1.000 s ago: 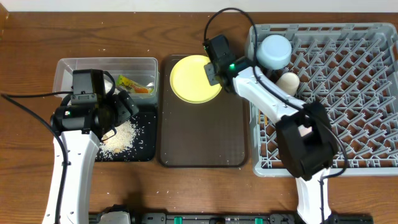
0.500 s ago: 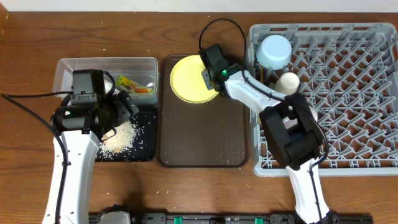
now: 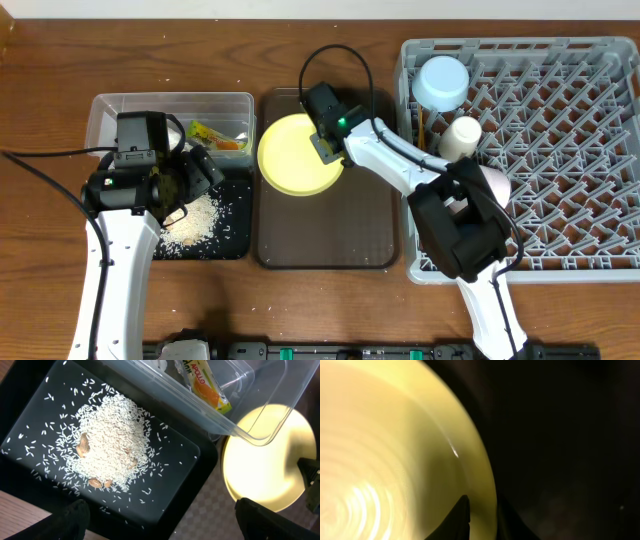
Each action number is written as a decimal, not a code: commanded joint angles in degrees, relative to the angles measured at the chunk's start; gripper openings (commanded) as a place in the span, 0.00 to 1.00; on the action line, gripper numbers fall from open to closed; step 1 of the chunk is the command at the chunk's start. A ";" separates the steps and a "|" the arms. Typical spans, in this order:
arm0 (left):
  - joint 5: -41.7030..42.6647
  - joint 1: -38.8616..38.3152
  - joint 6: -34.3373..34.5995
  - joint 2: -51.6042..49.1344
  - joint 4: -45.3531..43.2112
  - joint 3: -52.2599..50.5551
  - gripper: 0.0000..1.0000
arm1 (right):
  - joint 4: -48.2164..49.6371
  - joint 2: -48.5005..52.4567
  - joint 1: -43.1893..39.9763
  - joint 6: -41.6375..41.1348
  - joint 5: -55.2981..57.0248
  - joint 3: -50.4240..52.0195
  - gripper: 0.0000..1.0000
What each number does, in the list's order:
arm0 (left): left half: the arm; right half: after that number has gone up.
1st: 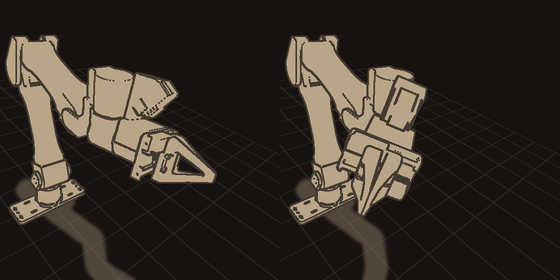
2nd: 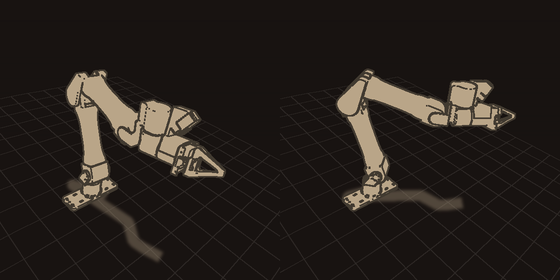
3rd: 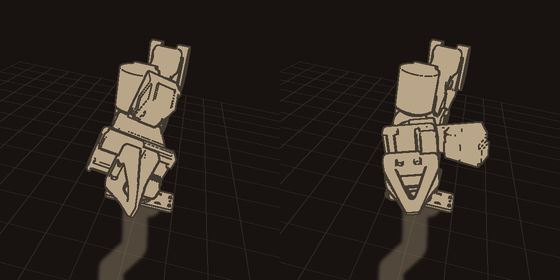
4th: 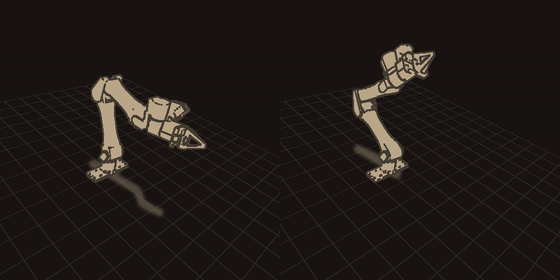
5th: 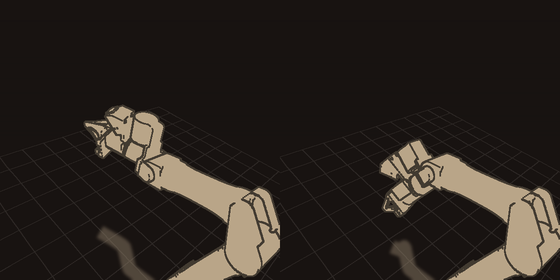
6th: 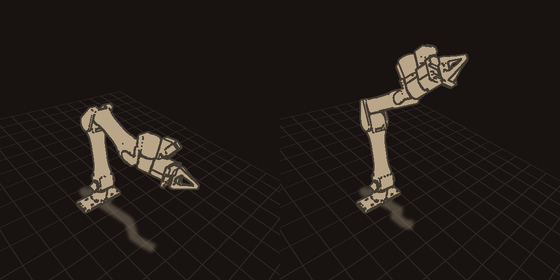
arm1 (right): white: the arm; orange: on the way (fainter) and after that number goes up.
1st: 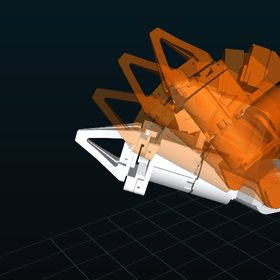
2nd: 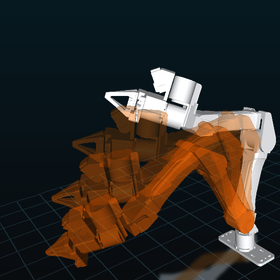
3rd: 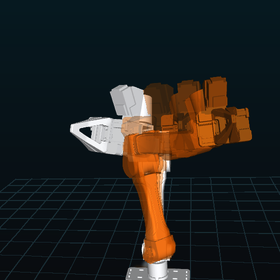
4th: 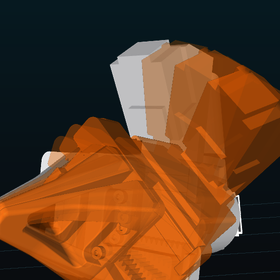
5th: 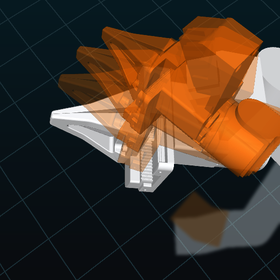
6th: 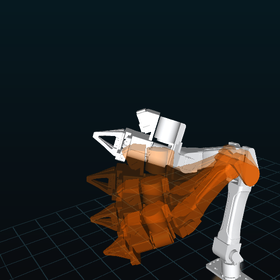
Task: Sort waste into correct bins and load items into the dishwasher rack
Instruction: 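Lower the right gripper onto the yellow plate's edge and close, then lift the yellow plate and carry it right into the rack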
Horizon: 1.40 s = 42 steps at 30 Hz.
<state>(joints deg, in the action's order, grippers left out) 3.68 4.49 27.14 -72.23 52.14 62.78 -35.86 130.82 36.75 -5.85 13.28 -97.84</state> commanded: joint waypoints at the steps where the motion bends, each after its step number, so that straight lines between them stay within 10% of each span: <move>1: -0.28 0.22 -0.31 -0.11 0.13 0.83 0.96 | -1.64 2.89 0.79 0.15 -3.02 1.86 0.22; 15: -0.28 0.22 -0.31 -0.11 0.13 0.83 0.96 | -5.35 2.89 0.83 0.13 -9.55 1.86 0.59; 17: -0.28 0.22 -0.31 -0.11 0.13 0.83 0.96 | -5.99 2.89 0.81 0.11 -11.39 1.86 0.68; 19: -0.28 0.22 -0.31 -0.11 0.13 0.83 0.96 | -6.43 2.89 0.74 -0.90 -12.04 1.86 0.99; 24: -0.28 0.22 -0.31 -0.11 0.13 0.83 0.96 | -6.86 2.91 -0.24 -4.90 -11.85 1.97 0.99; 36: -0.28 0.22 -0.31 -0.11 0.13 0.83 0.96 | -9.20 2.91 -0.83 -5.46 -11.85 1.97 0.05; 42: -0.28 0.22 -0.31 -0.11 0.13 0.83 0.96 | -10.23 2.32 -1.38 -5.46 -11.80 1.27 0.01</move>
<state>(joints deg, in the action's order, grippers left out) 3.70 4.49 27.14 -72.23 52.14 62.78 -44.03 129.58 35.03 -11.81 1.69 -98.63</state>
